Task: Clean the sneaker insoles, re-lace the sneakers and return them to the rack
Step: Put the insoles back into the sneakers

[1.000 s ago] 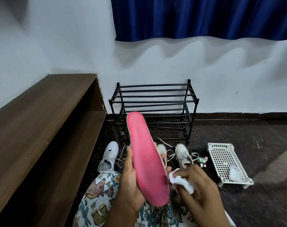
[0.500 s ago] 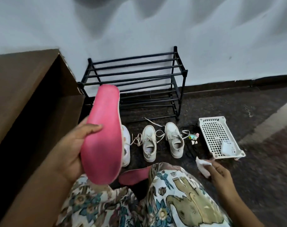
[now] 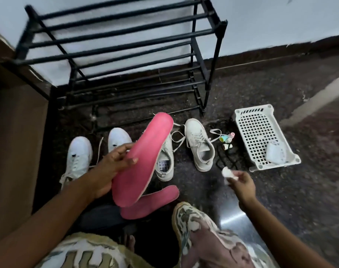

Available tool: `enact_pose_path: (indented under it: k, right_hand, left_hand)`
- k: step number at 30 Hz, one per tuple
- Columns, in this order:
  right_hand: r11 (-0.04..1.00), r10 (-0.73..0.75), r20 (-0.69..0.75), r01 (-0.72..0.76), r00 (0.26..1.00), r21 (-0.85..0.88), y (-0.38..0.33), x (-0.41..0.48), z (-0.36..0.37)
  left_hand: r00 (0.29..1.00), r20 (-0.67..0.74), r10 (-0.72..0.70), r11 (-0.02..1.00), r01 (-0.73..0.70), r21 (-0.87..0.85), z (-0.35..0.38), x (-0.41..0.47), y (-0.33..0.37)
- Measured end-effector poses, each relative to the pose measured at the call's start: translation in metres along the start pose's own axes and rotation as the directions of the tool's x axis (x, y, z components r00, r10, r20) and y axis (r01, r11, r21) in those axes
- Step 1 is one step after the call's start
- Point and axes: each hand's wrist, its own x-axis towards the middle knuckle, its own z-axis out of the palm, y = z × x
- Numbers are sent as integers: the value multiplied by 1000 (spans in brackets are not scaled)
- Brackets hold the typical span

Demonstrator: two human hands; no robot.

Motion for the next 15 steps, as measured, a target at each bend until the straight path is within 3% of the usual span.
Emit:
enact_pose_path:
  k: [4, 7, 10, 12, 13, 14, 15]
  right_hand:
    - [994, -56, -366, 16, 929, -111, -19, 60, -27]
    - [981, -108, -518, 8, 849, -191, -36, 95, -52]
    - [971, -139, -560, 2, 817, -238, -28, 146, -83]
    - [936, -164, -549, -46, 820, -350, 28, 249, -140]
    - [905, -232, -578, -45, 782, -424, 34, 272, -151]
    - [868, -273, -572, -59, 773, -493, 29, 269, -143]
    - [819, -380, -521, 16, 764, -574, 14, 238, -125]
  left_hand:
    - [973, 172, -152, 986, 162, -42, -7, 29, -44]
    - [951, 234, -203, 979, 200, 38, -14, 35, -68]
    - [953, 245, -180, 975, 140, 173, -19, 34, -85]
    - [963, 209, -171, 967, 122, 225, -23, 35, -95]
    - [967, 195, -162, 964, 113, 241, -25, 36, -98]
    - [972, 186, -147, 960, 96, 261, -27, 38, -101]
    - [974, 185, -130, 955, 73, 288, -28, 39, -103]
